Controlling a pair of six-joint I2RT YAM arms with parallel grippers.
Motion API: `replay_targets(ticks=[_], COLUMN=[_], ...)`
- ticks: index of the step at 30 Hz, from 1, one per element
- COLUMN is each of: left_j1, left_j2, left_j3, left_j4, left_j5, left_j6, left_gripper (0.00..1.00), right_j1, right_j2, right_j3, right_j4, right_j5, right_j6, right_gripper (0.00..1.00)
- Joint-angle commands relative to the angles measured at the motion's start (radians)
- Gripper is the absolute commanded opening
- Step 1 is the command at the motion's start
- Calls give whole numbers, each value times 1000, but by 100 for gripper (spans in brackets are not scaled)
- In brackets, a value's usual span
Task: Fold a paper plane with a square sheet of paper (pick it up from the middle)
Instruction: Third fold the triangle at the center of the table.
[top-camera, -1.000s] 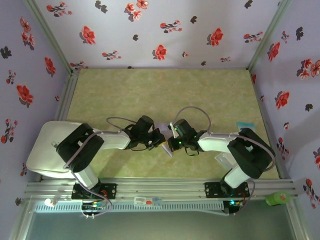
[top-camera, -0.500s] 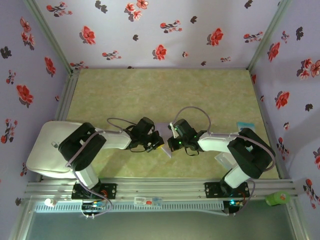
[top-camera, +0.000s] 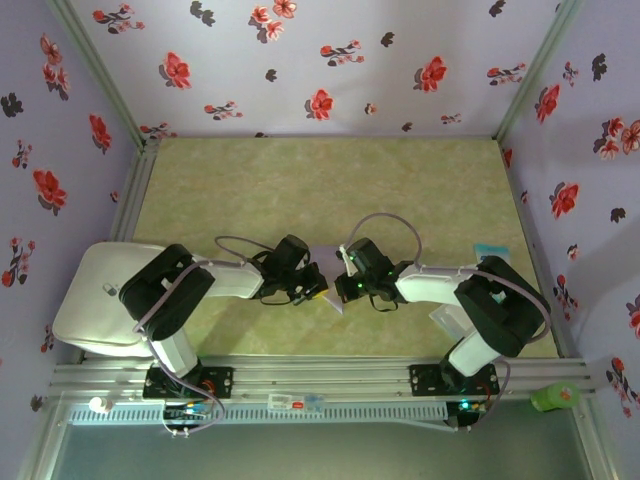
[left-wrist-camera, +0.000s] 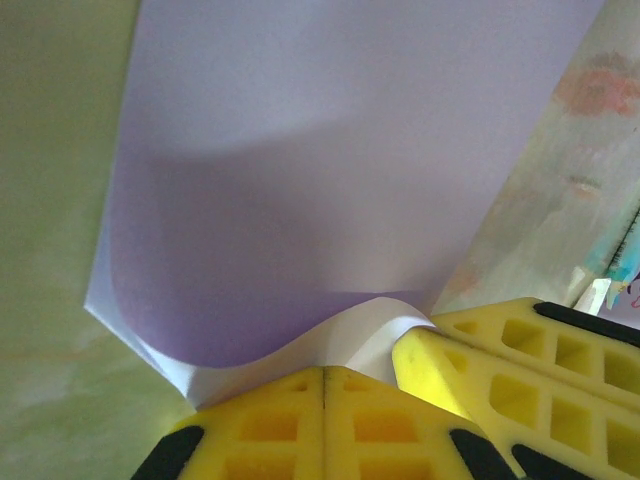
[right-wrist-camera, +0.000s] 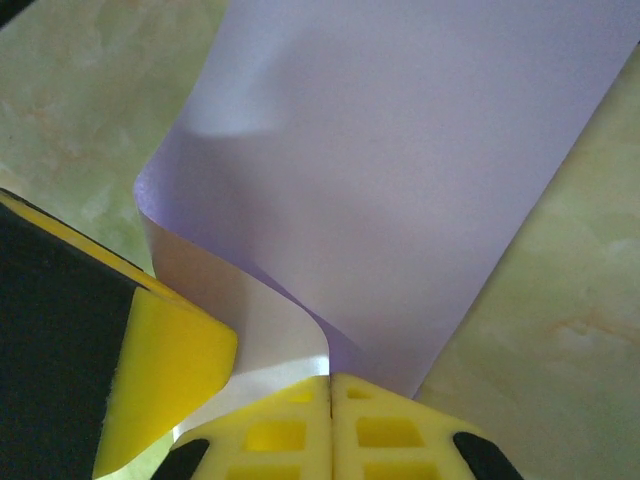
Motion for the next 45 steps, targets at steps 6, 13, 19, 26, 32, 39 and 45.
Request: replay_targets(ticks=[6, 13, 19, 26, 32, 39, 45], left_j1=[-10, -13, -15, -15, -15, -15, -15], left_j2=[12, 6, 6, 7, 8, 7, 11], left_j3=[-22, -25, -26, -21, -18, -21, -17], left_j4=[-8, -6, -3, -5, -9, -11, -11], left_j5=[-37, -47, -48, -47, -46, -46, -45], left_j6=[26, 25, 27, 29, 32, 33, 33], left_gripper=[0, 0, 0, 0, 0, 0, 0], right_j1=[-14, -24, -22, -10, 1, 20, 22], right_j2=[-159, -275, -207, -115, -57, -16, -3], right_j3=[22, -18, -51, -19, 19, 45, 39], right_j4=[-151, -165, -73, -54, -102, -169, -205], right_j5=[53, -100, -260, -313, -285, -235, -211], right_j6=[94, 298, 403, 403, 380, 350, 329], right_gripper=[43, 43, 13, 6, 6, 7, 7])
